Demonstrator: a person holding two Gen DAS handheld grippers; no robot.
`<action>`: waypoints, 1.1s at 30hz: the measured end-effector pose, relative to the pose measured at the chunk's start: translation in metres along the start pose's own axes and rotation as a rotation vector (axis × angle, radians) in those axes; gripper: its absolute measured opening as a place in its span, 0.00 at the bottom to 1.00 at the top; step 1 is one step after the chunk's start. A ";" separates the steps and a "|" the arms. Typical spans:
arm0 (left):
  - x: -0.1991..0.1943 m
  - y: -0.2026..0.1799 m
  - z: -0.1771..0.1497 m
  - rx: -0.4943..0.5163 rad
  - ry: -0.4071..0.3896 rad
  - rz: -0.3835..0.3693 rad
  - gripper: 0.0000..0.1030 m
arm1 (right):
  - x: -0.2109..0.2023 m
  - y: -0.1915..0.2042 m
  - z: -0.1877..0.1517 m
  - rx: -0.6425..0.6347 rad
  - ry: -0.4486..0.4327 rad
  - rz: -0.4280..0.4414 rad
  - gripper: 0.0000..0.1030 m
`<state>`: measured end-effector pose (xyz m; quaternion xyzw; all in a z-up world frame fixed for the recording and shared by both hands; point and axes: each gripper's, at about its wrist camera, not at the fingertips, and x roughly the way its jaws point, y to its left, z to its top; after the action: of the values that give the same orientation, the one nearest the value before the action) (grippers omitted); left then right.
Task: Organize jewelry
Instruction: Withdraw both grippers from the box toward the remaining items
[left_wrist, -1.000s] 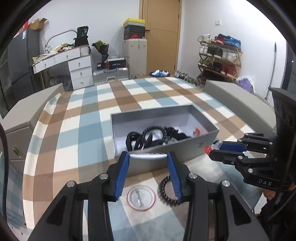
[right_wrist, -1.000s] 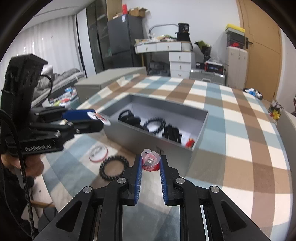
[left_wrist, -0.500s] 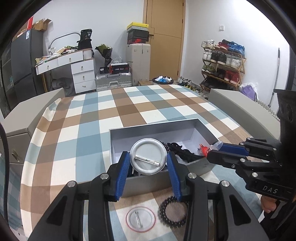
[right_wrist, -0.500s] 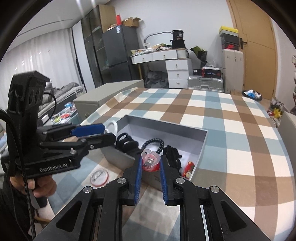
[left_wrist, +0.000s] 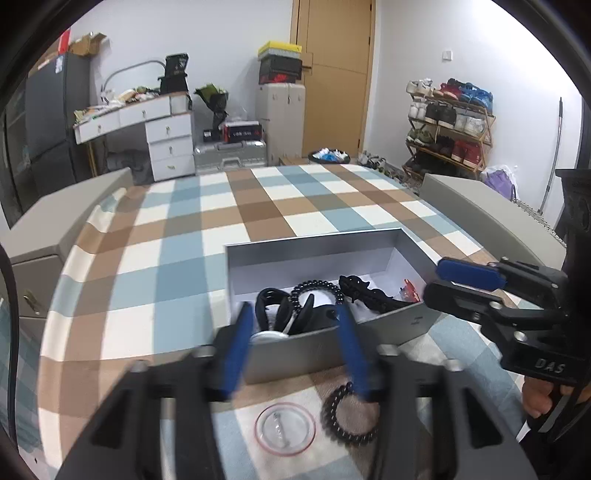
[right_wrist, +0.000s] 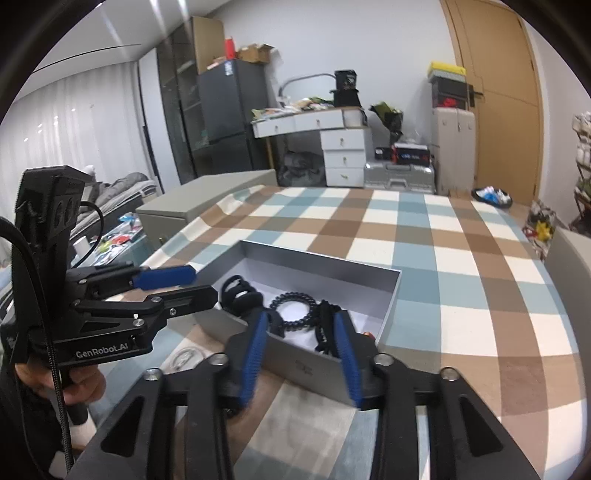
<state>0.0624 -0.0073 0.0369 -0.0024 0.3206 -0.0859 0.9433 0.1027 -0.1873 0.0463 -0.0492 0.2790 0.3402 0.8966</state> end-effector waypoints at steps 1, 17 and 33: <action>-0.007 0.001 -0.003 0.003 -0.012 0.008 0.59 | -0.005 0.002 -0.001 -0.004 -0.011 0.003 0.52; -0.001 0.017 -0.044 -0.012 0.134 0.063 0.95 | 0.014 0.031 -0.026 -0.096 0.184 0.091 0.76; -0.001 0.035 -0.053 -0.069 0.165 0.101 0.96 | 0.054 0.058 -0.044 -0.205 0.346 0.110 0.73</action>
<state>0.0350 0.0297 -0.0061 -0.0114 0.3995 -0.0270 0.9163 0.0783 -0.1238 -0.0132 -0.1825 0.3952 0.4018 0.8056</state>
